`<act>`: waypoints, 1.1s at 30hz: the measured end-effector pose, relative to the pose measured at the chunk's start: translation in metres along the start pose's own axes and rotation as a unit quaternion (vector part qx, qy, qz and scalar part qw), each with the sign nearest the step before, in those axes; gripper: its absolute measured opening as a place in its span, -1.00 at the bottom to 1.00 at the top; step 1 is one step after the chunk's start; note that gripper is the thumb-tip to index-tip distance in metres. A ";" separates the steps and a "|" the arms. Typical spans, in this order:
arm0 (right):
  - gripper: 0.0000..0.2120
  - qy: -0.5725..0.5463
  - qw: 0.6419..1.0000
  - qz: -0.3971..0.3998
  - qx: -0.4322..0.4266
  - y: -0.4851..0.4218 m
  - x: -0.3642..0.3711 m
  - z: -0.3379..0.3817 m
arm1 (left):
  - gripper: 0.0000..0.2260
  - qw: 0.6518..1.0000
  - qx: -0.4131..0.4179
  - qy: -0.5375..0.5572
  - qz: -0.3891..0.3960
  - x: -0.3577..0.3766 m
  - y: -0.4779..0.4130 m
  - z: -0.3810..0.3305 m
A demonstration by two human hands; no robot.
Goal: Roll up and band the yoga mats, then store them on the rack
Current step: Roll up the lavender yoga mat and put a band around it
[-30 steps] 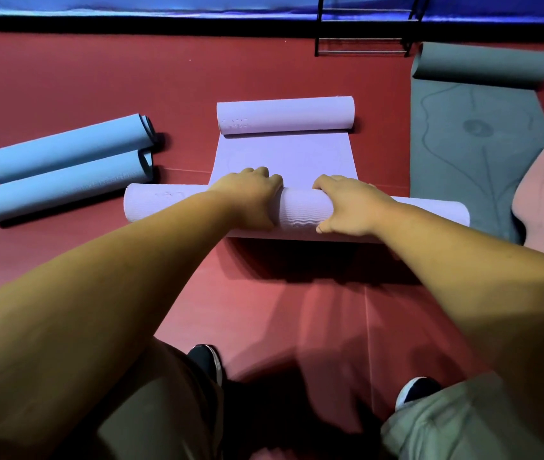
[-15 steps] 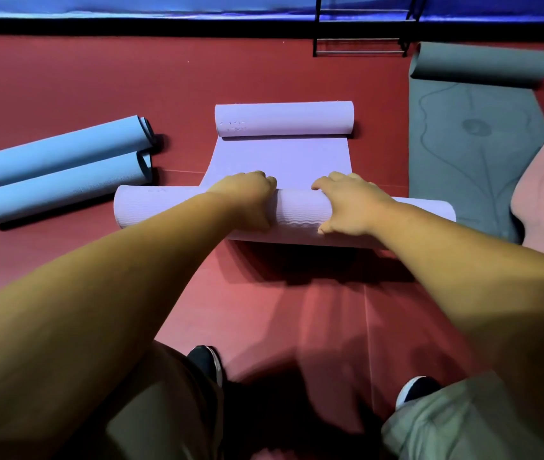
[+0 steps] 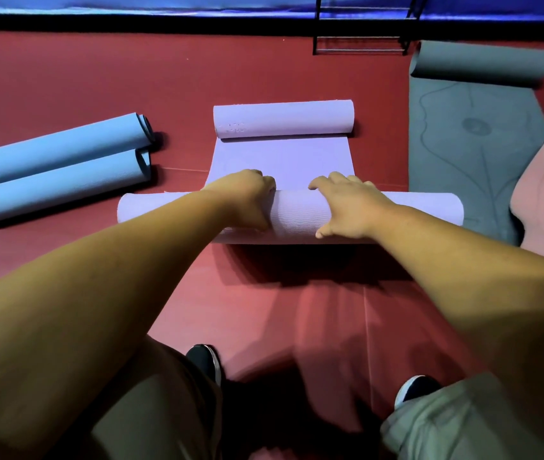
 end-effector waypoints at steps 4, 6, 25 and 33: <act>-0.20 -0.039 0.999 0.019 0.009 -0.002 -0.005 -0.001 | -0.33 0.998 0.004 -0.062 -0.033 0.004 0.002 -0.002; -0.18 -0.048 0.999 0.020 0.014 -0.003 -0.006 -0.005 | -0.21 0.992 0.014 -0.113 -0.060 0.004 0.004 -0.006; -0.21 -0.036 0.999 -0.001 0.001 -0.001 -0.008 -0.003 | -0.44 0.994 0.016 -0.084 -0.072 -0.003 0.001 -0.003; -0.16 -0.023 1.000 0.007 -0.006 -0.003 -0.002 0.003 | -0.42 0.999 0.005 -0.027 -0.018 -0.002 -0.001 0.004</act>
Point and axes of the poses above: each hand's wrist, its own y-axis away from the middle knuckle, its own x-axis out of the palm, z = x × y, the point moved 7 cm from there along -y, towards the middle knuckle, and after that the axes turned 10 degrees about -y, right-handed, at the moved point
